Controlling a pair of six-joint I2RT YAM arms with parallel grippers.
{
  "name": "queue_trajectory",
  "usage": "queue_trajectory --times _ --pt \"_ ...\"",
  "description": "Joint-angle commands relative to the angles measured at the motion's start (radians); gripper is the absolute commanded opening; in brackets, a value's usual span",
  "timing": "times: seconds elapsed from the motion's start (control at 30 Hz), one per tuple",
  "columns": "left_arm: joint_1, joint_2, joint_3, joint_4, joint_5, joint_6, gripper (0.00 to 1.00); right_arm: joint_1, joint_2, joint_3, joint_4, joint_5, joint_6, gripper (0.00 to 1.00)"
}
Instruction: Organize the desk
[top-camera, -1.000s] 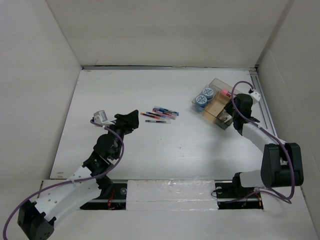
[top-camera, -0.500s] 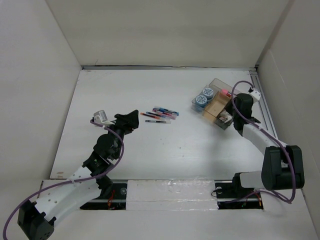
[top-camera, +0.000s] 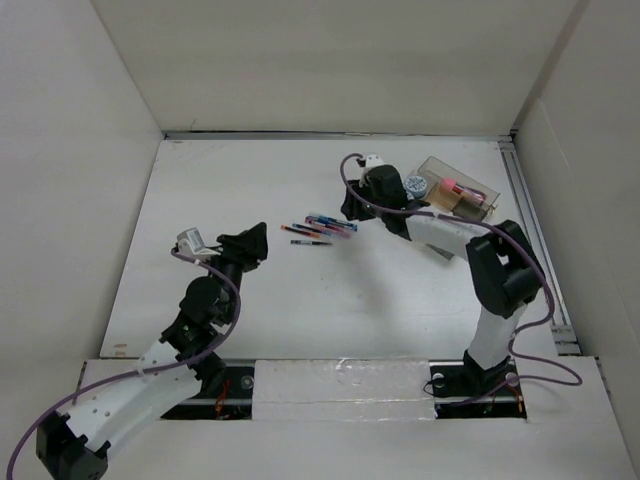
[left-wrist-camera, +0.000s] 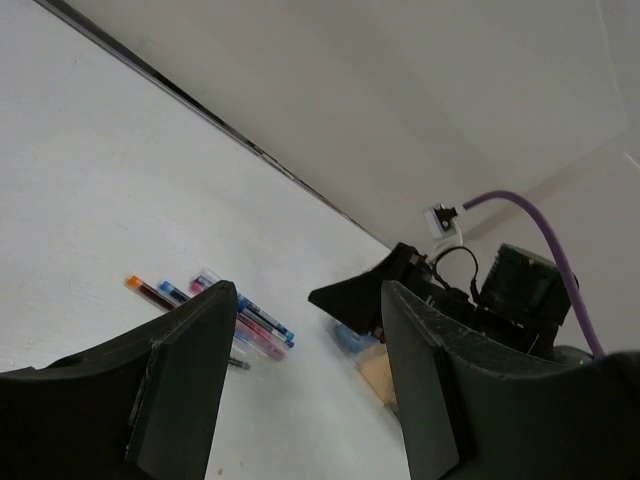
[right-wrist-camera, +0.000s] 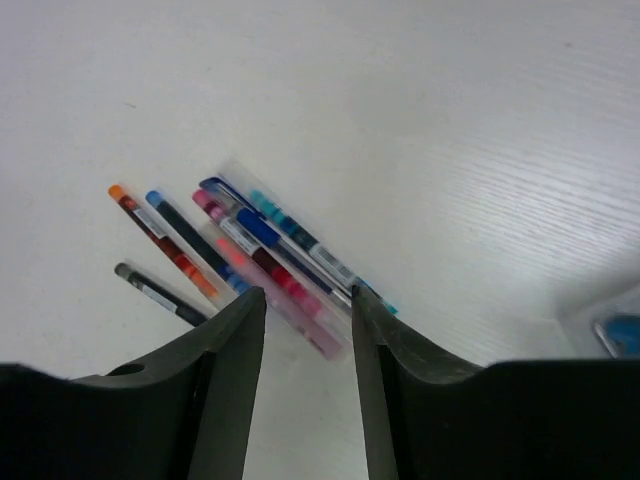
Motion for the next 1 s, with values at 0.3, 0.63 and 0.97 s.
queue_trajectory --times 0.3,0.63,0.97 --pt "0.004 0.055 0.028 0.037 0.021 0.013 0.57 0.044 0.288 0.425 -0.365 0.068 -0.119 0.43" --pt "0.004 0.068 0.036 0.035 0.026 0.018 0.58 0.062 0.368 0.505 -0.415 -0.006 -0.129 0.43" --pt "0.004 0.065 0.033 0.034 0.021 0.018 0.58 0.082 0.421 0.534 -0.437 0.030 -0.116 0.35"
